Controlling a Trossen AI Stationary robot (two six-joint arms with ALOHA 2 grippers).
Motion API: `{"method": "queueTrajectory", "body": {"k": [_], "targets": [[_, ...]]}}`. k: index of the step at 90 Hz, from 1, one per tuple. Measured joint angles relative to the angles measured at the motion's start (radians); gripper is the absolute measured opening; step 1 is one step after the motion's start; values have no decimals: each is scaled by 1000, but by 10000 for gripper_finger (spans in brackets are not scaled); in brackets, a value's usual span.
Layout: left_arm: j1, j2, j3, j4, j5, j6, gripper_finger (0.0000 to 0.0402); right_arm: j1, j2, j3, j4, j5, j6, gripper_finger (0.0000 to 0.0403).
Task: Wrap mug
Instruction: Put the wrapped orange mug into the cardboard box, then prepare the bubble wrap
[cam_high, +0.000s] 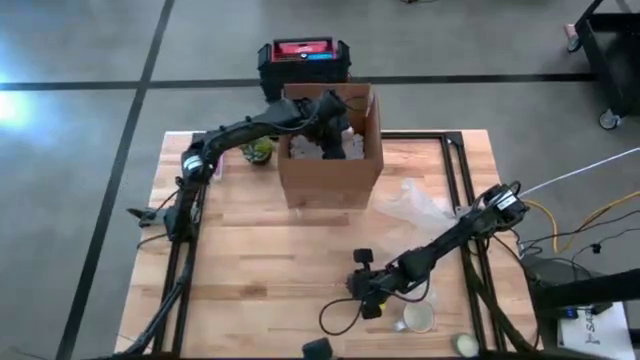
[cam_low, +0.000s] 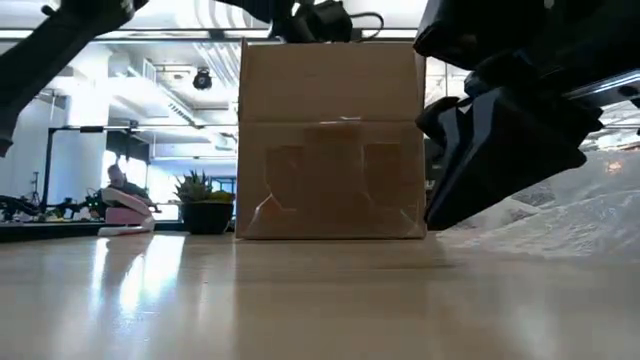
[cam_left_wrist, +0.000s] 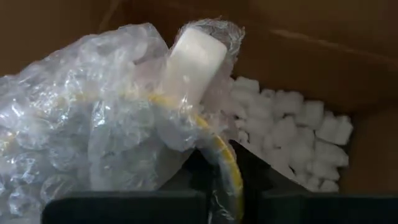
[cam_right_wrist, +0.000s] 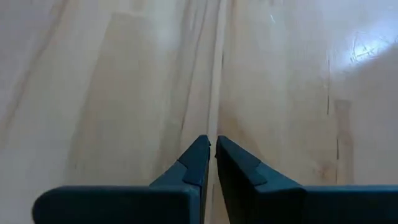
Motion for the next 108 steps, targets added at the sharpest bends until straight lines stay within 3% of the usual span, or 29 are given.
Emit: {"method": "queueTrajectory", "body": {"k": [28,45,58,70,89,99,108], "targets": [[3,-1,0,-28,-4,-8,148,0,0,0,12,1,-27,18],[-3,-44,102,-139,-6,-17,229,0,0,0,18,1,-34,18],[-72,-107,198,-299,-6,-22,246,-2,0,0,18,1,-43,18],[-197,-210,192,-387,-18,-56,233,-4,0,0,18,9,-49,18],[-502,-394,-43,-321,-216,-194,192,-7,0,4,19,9,-64,18],[-678,-507,-256,-150,-317,-305,169,-7,0,14,21,9,-64,18],[-818,-582,-480,87,-324,-383,150,-7,0,29,21,9,-64,18]]}}
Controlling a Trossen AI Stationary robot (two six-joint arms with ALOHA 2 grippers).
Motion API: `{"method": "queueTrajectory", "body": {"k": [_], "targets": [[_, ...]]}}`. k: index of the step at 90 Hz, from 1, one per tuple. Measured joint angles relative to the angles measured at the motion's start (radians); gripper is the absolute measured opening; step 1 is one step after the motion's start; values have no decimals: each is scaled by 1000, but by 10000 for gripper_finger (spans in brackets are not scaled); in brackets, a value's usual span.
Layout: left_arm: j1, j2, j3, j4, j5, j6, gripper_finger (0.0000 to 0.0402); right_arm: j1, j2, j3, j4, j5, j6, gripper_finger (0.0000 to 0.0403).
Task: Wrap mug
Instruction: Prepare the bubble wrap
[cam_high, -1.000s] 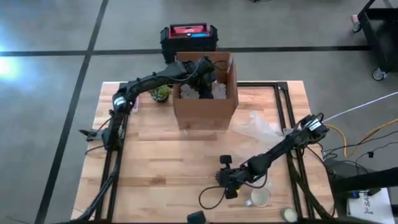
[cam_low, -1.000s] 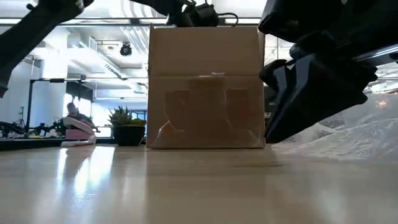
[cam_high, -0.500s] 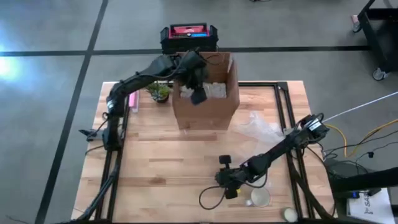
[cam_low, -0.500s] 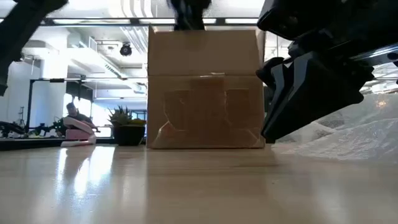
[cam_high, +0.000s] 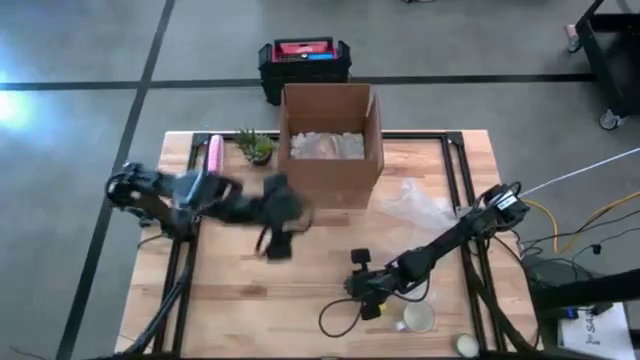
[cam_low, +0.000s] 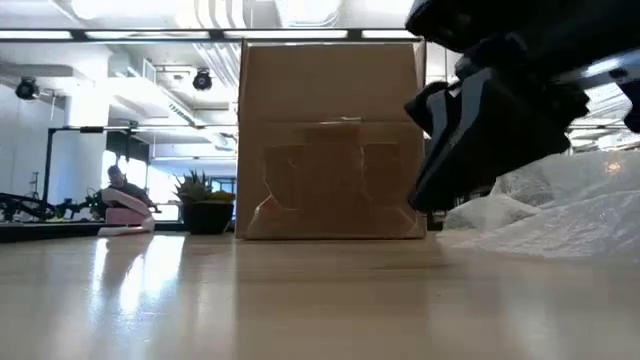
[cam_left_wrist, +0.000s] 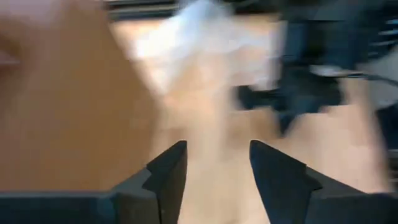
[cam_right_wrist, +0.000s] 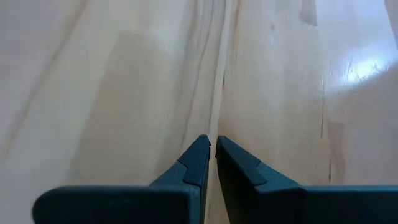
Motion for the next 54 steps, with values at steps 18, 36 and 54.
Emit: {"method": "queueTrajectory", "body": {"k": [18,36,54], "targets": [[-200,-60,-379,561,-23,-75,117,0,0,37,0,0,0,18],[-257,-39,-591,885,-27,-128,92,0,0,94,0,0,0,18],[-232,-35,-653,920,-33,-149,77,0,0,172,0,-1,0,18]]}}
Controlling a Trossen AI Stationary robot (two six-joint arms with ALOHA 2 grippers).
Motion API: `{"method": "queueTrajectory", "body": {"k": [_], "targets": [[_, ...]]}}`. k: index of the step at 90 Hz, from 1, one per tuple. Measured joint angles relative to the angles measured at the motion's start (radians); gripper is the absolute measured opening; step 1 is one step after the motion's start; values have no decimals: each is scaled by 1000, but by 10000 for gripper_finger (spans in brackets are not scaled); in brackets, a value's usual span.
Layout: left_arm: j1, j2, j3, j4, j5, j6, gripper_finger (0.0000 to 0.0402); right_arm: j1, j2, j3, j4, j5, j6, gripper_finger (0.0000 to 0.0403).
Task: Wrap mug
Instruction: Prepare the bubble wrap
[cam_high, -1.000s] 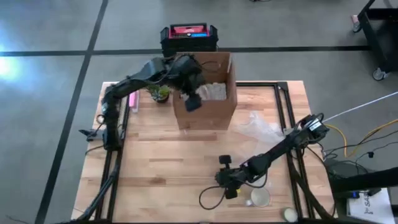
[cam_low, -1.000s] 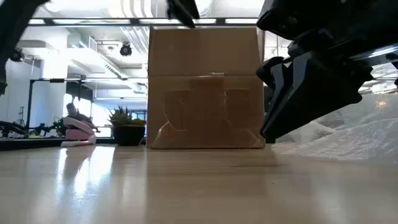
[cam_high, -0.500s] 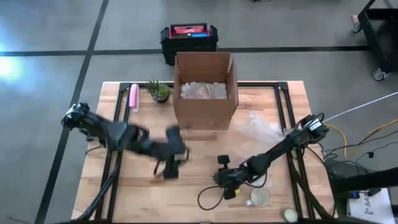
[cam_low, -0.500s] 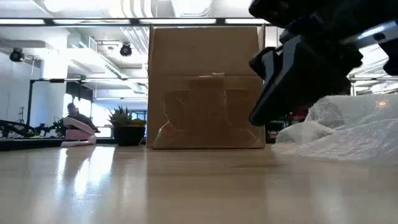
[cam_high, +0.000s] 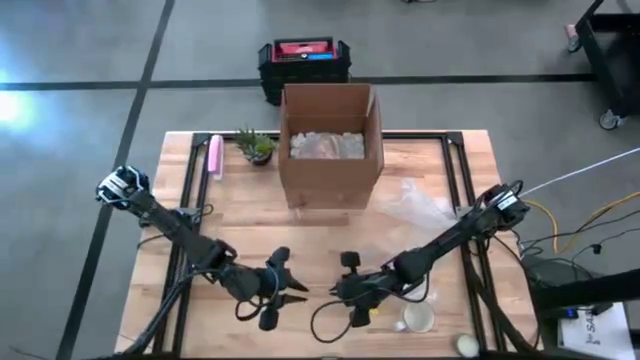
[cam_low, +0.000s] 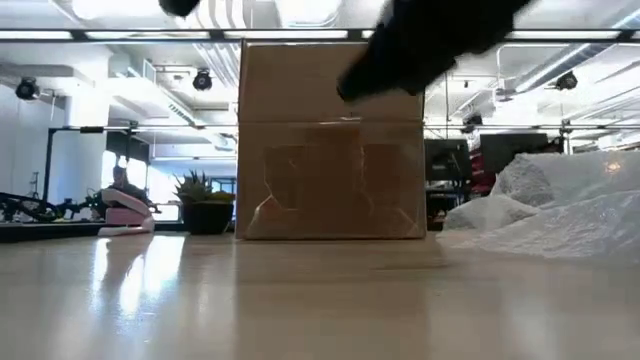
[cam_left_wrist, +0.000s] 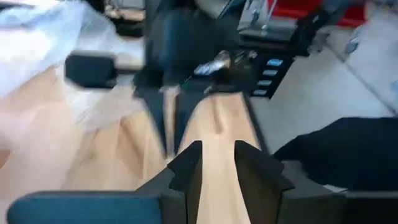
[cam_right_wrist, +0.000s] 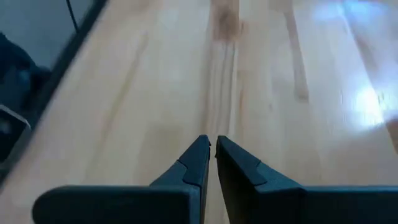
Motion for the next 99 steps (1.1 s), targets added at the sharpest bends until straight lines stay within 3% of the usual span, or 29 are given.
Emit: {"method": "queueTrajectory", "body": {"k": [60,74,99], "targets": [[34,-1,1,21,0,11,75,-6,0,284,14,-8,-22,18],[34,-1,1,20,0,11,75,-25,-1,319,-123,-120,-34,18],[34,-1,1,15,1,2,75,-28,1,301,-202,-131,-36,18]]}}
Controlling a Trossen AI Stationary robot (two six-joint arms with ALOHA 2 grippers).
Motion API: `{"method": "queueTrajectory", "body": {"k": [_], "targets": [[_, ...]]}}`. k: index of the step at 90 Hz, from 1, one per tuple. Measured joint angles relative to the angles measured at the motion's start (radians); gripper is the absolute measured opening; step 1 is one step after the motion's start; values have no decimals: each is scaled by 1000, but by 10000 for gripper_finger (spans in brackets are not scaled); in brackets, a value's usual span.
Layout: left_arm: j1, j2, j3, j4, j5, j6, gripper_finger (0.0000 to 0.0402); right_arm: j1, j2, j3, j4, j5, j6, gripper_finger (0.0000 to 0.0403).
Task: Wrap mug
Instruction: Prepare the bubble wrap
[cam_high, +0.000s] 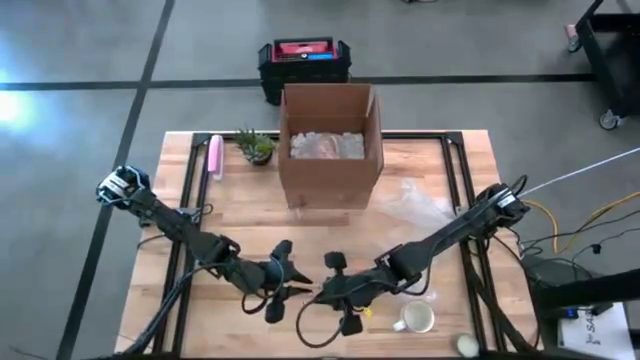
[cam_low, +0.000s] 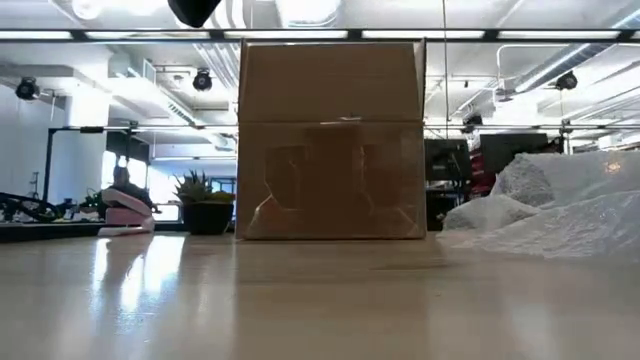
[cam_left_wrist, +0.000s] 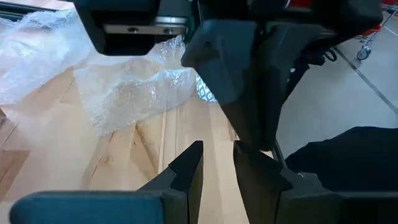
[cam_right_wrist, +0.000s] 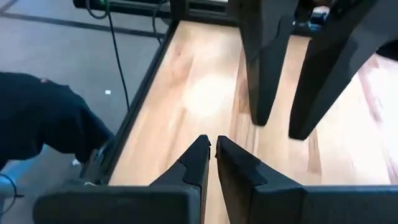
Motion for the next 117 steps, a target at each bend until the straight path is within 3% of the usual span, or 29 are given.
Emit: {"method": "queueTrajectory", "body": {"k": [26,53,86,117], "targets": [[2,0,0,0,0,-1,75,0,-3,-7,58,0,-54,18],[2,0,0,-10,0,-1,75,2,-1,-13,-251,-1,28,18],[2,1,0,-11,5,-16,75,49,-17,-25,-475,3,119,18],[1,2,0,-29,5,-43,75,146,-169,-168,-569,156,298,18]]}}
